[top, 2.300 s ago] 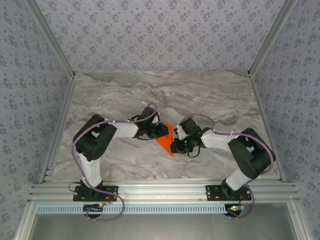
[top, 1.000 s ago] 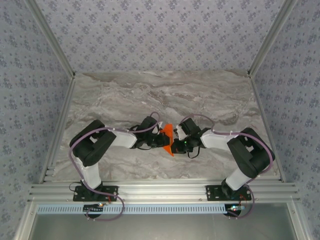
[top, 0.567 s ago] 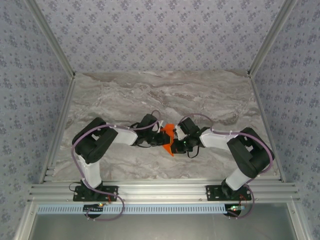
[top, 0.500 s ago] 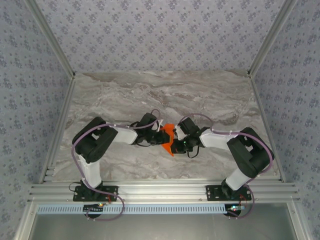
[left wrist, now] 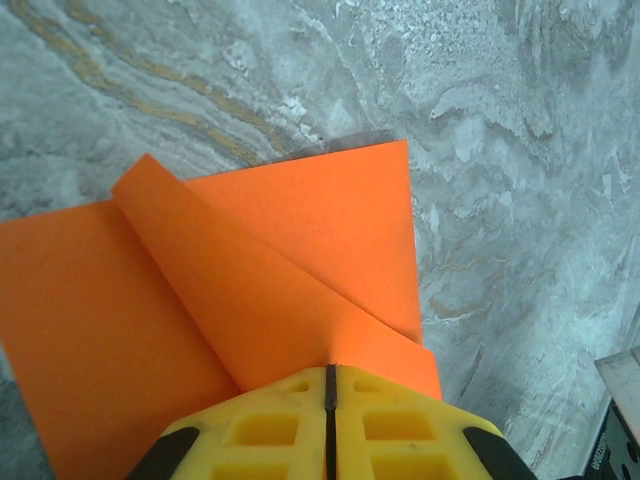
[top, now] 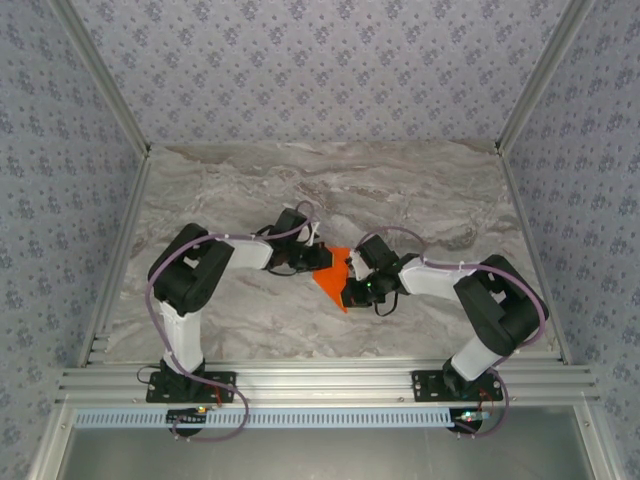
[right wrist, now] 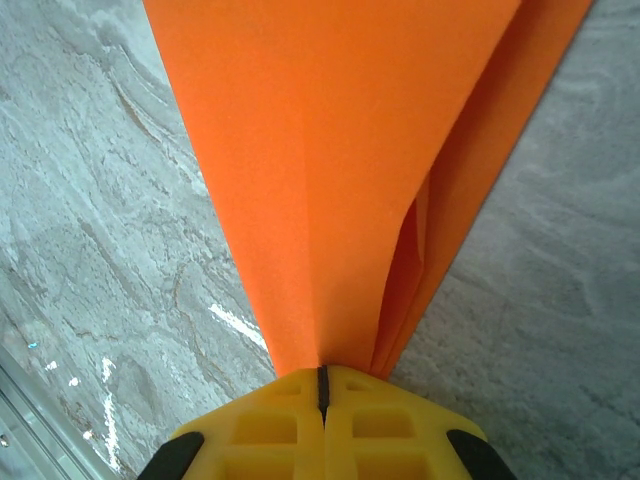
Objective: Fold a paper plane with a square sheet of paper (fold left side to right side)
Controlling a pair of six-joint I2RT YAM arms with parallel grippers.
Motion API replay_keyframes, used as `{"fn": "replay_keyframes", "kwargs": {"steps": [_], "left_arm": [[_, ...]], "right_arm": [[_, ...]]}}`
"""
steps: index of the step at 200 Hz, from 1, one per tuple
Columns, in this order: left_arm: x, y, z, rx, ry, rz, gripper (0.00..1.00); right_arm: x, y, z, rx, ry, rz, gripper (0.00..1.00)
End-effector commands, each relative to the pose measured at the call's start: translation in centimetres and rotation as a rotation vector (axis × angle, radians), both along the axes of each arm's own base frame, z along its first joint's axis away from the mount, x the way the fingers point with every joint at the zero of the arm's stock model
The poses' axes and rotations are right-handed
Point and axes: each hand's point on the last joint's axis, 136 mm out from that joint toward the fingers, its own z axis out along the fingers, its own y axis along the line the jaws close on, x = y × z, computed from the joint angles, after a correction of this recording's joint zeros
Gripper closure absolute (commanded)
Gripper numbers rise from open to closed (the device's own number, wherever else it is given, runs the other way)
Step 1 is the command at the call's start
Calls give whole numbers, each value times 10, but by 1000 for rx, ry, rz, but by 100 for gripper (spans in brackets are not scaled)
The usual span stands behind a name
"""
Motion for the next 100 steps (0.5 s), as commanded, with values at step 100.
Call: {"fn": "replay_keyframes", "kwargs": {"steps": [100], "left_arm": [[68,46,-20,140,-38,88,90]], "right_arm": [[-52,-74,-55,-368,168,-5,100]]}}
